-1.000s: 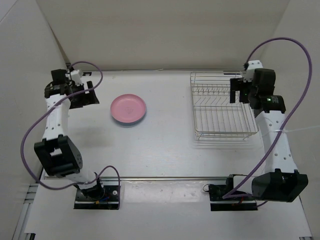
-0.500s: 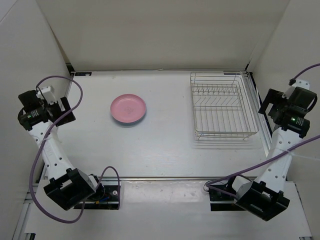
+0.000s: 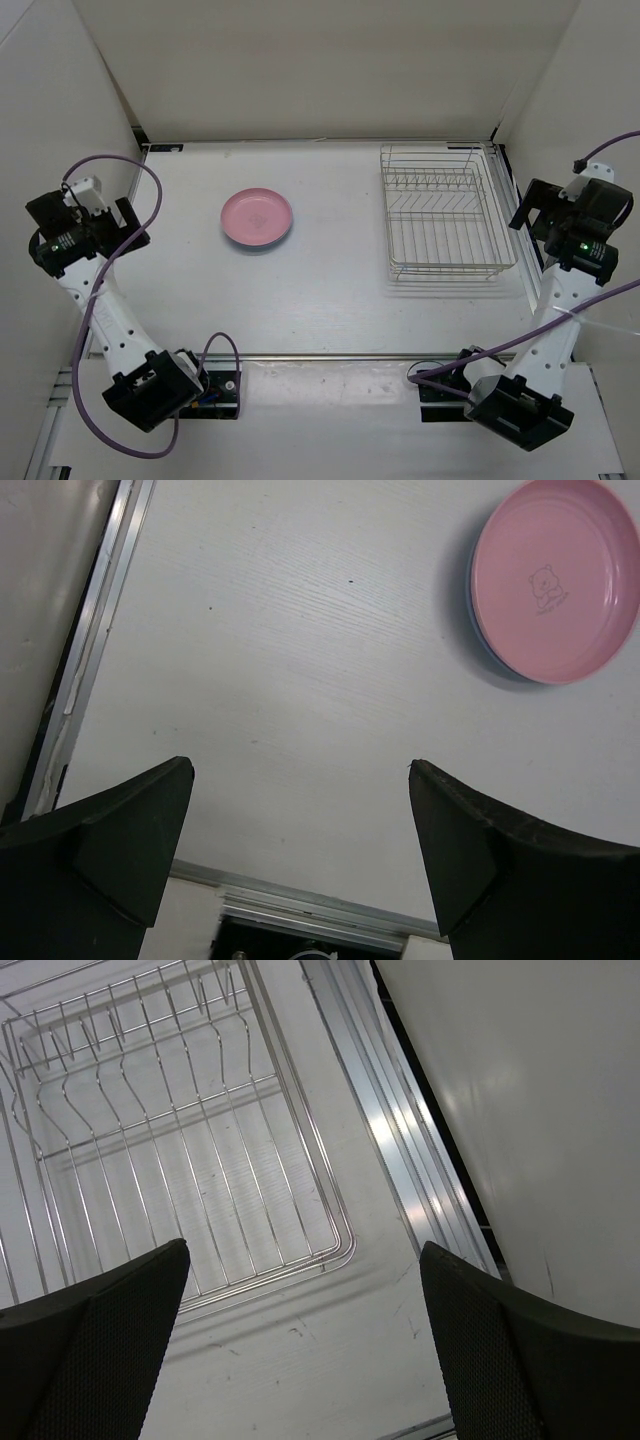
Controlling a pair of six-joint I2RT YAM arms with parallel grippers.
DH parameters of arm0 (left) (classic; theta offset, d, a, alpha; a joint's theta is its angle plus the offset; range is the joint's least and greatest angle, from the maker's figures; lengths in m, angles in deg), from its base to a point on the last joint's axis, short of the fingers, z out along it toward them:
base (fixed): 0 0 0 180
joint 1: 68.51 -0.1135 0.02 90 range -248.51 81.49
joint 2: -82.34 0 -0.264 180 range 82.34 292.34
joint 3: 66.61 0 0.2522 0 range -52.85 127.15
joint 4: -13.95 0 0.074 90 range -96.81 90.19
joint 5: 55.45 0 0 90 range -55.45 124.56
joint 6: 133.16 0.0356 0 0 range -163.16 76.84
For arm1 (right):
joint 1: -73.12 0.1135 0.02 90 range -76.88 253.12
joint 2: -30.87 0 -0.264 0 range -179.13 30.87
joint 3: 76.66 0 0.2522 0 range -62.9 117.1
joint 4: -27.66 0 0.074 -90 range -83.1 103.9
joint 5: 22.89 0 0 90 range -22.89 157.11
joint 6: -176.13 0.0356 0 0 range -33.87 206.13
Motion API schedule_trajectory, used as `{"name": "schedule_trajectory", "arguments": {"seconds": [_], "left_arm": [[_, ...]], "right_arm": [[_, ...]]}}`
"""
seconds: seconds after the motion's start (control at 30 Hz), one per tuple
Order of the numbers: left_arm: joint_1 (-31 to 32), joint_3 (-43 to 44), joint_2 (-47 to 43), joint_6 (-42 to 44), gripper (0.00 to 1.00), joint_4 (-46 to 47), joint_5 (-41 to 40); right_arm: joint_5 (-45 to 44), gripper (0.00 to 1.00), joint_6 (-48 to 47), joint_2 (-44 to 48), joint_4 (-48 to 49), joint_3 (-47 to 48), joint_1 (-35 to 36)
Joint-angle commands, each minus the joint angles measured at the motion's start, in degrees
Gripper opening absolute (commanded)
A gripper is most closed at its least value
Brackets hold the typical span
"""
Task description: Unload the plates from the dish rack
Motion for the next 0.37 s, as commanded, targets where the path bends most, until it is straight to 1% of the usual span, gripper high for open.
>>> {"name": "schedule_trajectory", "arguments": {"seconds": [0.0, 0.33], "left_arm": [[-0.58, 0.36, -1.76, -0.62, 1.0, -0.68, 3.29], [-0.58, -0.17, -1.76, -1.68, 1.0, -0.15, 4.44]], "right_arm": [[1.54, 0.99, 1.12, 1.02, -0.56, -0.47, -0.14], [1.01, 0.99, 1.12, 1.02, -0.56, -1.09, -0.14]]}}
